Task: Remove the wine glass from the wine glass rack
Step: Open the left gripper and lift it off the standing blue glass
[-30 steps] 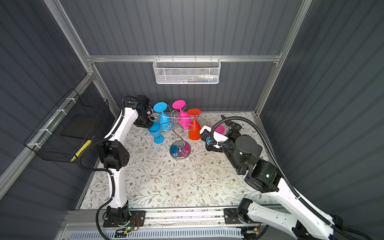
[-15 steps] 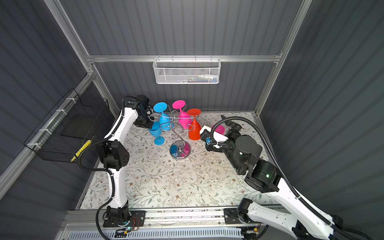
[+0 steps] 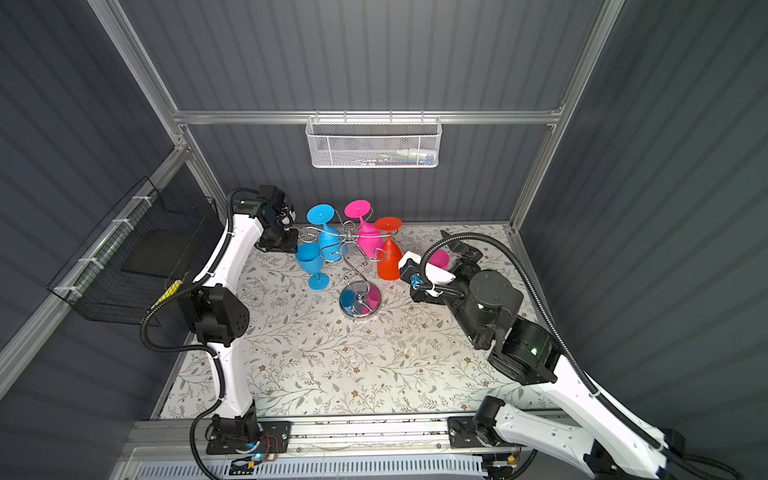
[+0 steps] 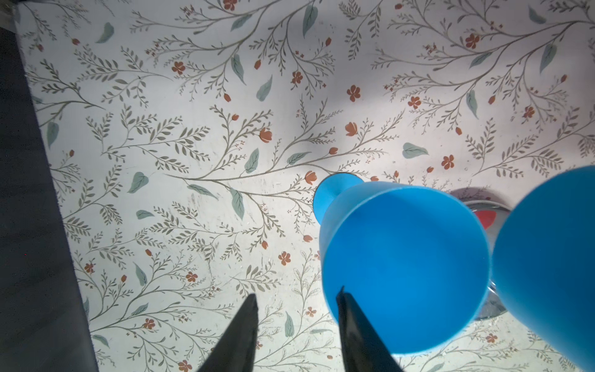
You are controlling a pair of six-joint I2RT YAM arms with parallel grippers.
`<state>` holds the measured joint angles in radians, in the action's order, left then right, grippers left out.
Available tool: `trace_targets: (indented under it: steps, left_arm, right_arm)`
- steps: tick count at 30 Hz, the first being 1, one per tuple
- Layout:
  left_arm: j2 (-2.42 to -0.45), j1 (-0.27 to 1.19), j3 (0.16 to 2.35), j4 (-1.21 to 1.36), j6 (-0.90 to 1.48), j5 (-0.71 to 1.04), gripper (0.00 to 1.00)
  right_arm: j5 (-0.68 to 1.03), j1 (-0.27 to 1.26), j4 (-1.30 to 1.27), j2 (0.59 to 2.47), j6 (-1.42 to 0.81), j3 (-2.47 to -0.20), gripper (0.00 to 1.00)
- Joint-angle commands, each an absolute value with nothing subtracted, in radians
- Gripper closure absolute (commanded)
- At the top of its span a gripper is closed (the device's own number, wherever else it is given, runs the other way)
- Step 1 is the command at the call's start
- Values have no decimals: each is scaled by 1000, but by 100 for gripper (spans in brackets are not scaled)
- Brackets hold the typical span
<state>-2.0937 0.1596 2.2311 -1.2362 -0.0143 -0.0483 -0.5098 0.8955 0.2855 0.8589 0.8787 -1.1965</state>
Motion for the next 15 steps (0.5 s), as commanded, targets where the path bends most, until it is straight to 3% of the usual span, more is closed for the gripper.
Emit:
trace_targets:
  steps: [1, 15]
  left_arm:
    - [-2040, 155, 2229, -1246, -4, -24, 56]
    - [-1883, 149, 2149, -1224, -2, -13, 54]
  right_arm:
    - [-524, 900, 274, 858, 876, -1198, 1]
    - [-513, 900, 274, 859, 850, -1197, 1]
